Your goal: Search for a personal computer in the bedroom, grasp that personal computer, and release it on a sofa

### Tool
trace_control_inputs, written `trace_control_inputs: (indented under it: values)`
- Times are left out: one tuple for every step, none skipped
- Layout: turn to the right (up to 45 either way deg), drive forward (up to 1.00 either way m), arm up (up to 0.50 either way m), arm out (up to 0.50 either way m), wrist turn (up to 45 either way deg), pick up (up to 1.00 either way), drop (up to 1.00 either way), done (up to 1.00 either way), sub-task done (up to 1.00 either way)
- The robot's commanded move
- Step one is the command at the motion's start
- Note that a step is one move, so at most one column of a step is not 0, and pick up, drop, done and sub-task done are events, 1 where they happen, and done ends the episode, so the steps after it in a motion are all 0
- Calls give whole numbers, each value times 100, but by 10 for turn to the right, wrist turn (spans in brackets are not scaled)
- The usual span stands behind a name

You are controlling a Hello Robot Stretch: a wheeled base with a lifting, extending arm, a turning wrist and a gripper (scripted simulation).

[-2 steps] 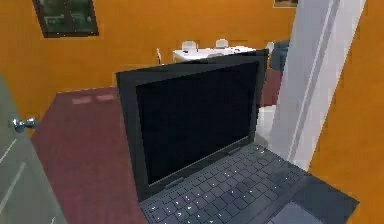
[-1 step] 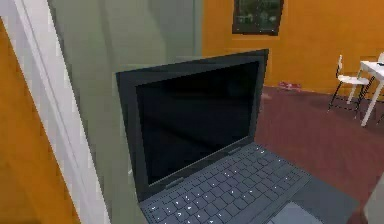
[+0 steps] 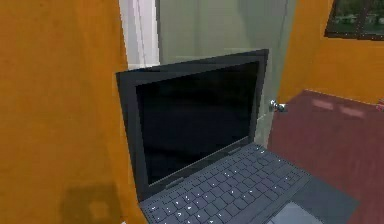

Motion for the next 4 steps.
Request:
trace_control_inputs:
  values:
    - [0,20,0,0,0,0,0,0,0]
    - [420,0,0,0,0,0,0,0,0]
    - [0,30,0,0,0,0,0,0,0]
    - [180,0,0,0,0,0,0,0,0]
